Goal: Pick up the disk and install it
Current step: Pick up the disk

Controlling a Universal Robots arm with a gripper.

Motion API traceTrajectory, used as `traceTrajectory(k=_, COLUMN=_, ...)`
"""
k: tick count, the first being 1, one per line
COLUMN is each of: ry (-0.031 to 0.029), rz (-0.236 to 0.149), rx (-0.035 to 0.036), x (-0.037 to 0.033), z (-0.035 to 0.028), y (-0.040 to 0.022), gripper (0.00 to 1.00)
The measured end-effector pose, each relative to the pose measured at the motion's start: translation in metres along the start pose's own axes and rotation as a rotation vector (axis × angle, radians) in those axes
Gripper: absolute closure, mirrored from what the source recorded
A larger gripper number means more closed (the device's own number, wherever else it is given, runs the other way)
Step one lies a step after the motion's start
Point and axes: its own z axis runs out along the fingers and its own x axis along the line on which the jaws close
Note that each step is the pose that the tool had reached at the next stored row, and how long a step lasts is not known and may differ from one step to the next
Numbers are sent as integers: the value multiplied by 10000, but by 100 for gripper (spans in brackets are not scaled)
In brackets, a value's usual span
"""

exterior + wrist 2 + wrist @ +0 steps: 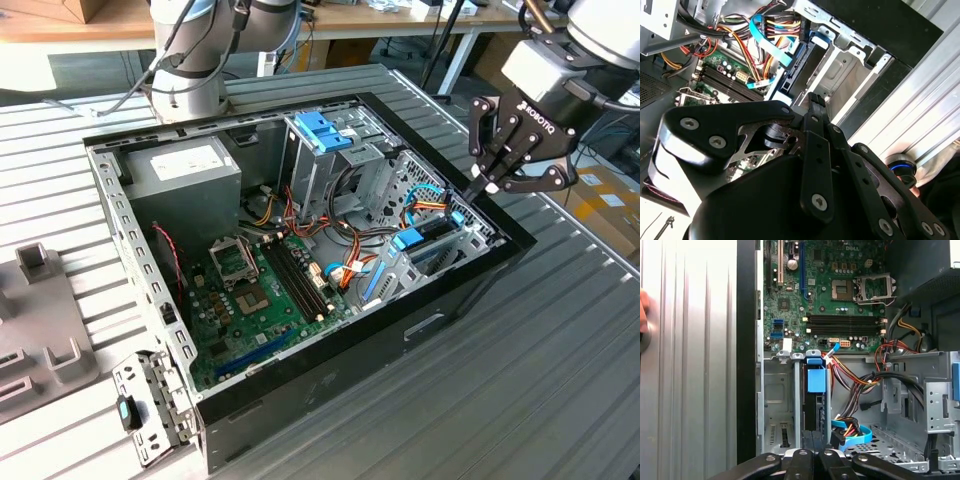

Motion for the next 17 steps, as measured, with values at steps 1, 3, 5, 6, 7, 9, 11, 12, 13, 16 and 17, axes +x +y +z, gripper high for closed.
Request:
traceTrajectory(k=1, ry=1, rz=1, rx=0, x=0, z=1, y=-11, gripper=89)
traceTrajectory(k=3, ry=5, rz=0, rx=0, x=0, z=2, y=-31, gripper=89)
traceTrajectory(k=5, ry=10, rz=0, rx=0, x=0, z=6, y=-59, gripper=89)
traceTrajectory(k=6, ry=13, rz=0, rx=0, x=1, z=8, y=-66, gripper=89)
traceTrajectory(k=7, ry=18, rz=1, rx=0, x=1, z=13, y=-76, gripper=89)
traceTrajectory(k=9, ry=19, rz=1, rx=0, x=2, z=23, y=-90, gripper=89)
traceTrajectory(k=11, ry=23, rz=1, rx=0, x=3, z=32, y=-104, gripper=89)
traceTrajectory(k=12, ry=24, rz=1, rx=0, x=3, z=39, y=-114, gripper=89)
traceTrajectory(k=13, ry=26, rz=2, rx=0, x=4, z=43, y=-122, gripper=89)
traceTrajectory(k=16, ry=31, rz=1, rx=0, x=4, z=55, y=-151, gripper=89)
traceTrajectory(k=17, ry=32, rz=2, rx=0, x=5, z=58, y=-159, gripper=89)
